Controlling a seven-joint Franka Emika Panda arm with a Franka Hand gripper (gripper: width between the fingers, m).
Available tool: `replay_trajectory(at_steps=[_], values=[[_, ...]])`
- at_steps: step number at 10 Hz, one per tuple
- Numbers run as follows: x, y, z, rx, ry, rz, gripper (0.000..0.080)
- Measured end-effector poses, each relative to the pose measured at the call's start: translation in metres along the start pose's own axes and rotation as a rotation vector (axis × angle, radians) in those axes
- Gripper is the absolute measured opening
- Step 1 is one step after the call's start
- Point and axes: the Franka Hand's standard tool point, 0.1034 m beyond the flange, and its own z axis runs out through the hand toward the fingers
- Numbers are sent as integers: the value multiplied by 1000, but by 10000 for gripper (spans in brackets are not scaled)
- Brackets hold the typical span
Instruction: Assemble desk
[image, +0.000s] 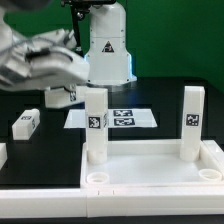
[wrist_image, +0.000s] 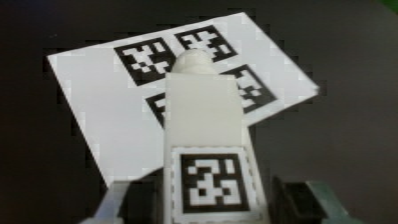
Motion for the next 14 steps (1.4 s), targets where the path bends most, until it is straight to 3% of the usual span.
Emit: replay_trajectory(at_steps=[2, 3, 4, 6, 7, 9, 10, 11, 13, 14], values=[[3, 1, 2, -14, 141, -4, 282], [6, 1, -5, -18, 184, -18, 282], [14, 1, -25, -31, 247, -73, 282], [27, -22, -81, -65, 371, -173, 282], [28, -33, -95, -78, 436, -194, 282], [30, -25, -88, -78, 552, -186, 282], [38, -28, -95, -96, 641, -186, 282], [48, -46, -103, -131, 715, -215, 282], [56, -83, -126, -159, 825, -271, 282], [59, -97, -130, -165, 876, -277, 282]])
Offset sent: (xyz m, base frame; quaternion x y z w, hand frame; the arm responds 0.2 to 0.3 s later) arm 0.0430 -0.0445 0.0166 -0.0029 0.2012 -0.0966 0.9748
